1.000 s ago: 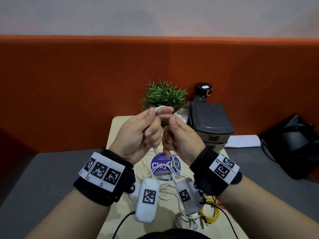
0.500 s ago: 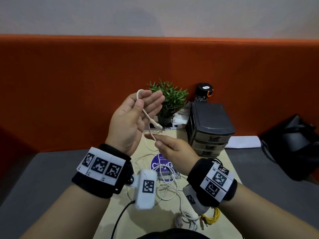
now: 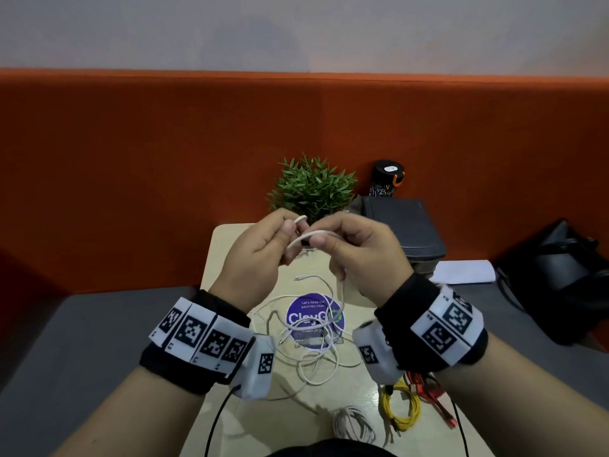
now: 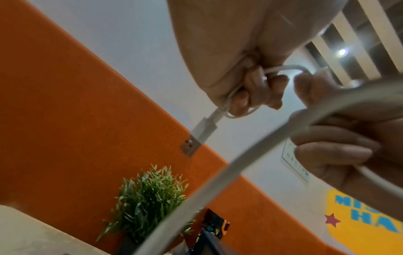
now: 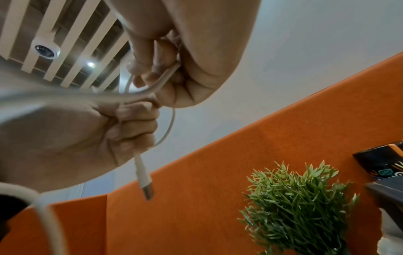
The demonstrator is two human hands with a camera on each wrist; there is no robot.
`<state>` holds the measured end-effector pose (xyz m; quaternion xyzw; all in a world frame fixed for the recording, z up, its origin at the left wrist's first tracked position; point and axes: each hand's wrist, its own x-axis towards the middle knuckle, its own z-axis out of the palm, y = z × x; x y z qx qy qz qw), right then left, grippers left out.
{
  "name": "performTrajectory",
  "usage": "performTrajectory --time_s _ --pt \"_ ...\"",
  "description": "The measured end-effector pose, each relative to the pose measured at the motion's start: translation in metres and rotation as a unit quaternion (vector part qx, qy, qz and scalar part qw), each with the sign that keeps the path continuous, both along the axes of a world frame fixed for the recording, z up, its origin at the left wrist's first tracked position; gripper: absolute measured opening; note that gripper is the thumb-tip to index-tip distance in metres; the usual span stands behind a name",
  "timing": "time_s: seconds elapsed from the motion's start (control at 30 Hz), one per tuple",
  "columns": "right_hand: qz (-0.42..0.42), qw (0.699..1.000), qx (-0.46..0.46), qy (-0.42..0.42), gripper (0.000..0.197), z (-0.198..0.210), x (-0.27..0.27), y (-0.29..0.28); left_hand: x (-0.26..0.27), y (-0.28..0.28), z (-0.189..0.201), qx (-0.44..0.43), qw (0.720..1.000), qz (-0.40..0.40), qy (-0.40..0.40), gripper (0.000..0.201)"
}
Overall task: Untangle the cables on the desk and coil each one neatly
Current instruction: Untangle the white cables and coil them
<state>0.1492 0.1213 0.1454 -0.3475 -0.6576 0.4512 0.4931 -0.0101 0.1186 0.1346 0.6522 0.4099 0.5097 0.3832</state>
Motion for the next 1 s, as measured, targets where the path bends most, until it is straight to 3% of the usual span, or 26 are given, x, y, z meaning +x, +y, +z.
performTrajectory --time_s 0.13,0.27,0.47,0.6,0.7,0.87,1.0 --pt "-0.013 0.998 0.011 0.059 0.017 0.011 -0.002 0.007 0.004 -0.006 0.007 -0.022 0.997 -0.043 -0.063 0.038" --pt "-0.057 0.995 0.052 0.068 0.024 0.010 -0.009 0.012 0.007 -0.011 0.016 -0.061 0.972 -0.106 -0.200 0.035" --pt "0.011 0.990 -0.092 0.106 0.030 -0.011 -0.022 0.008 0.006 -0.016 0.021 -0.102 0.932 -0.175 -0.299 0.027" --pt "0.040 0.985 -0.157 0.061 0.031 -0.026 -0.029 -0.001 0.004 -0.013 0.022 -0.108 0.912 -0.174 -0.355 0.017" --pt "0.060 0.979 -0.192 0.016 0.029 -0.036 -0.034 -0.006 0.002 -0.009 0.024 -0.101 0.913 -0.147 -0.368 0.013" --pt "0.080 0.969 -0.230 0.025 0.030 -0.039 -0.036 -0.005 0.006 -0.005 0.028 -0.082 0.921 -0.104 -0.365 0.017" --pt "0.094 0.950 -0.278 0.107 0.030 -0.038 -0.033 -0.005 0.014 -0.003 0.025 -0.068 0.917 -0.081 -0.384 0.013"
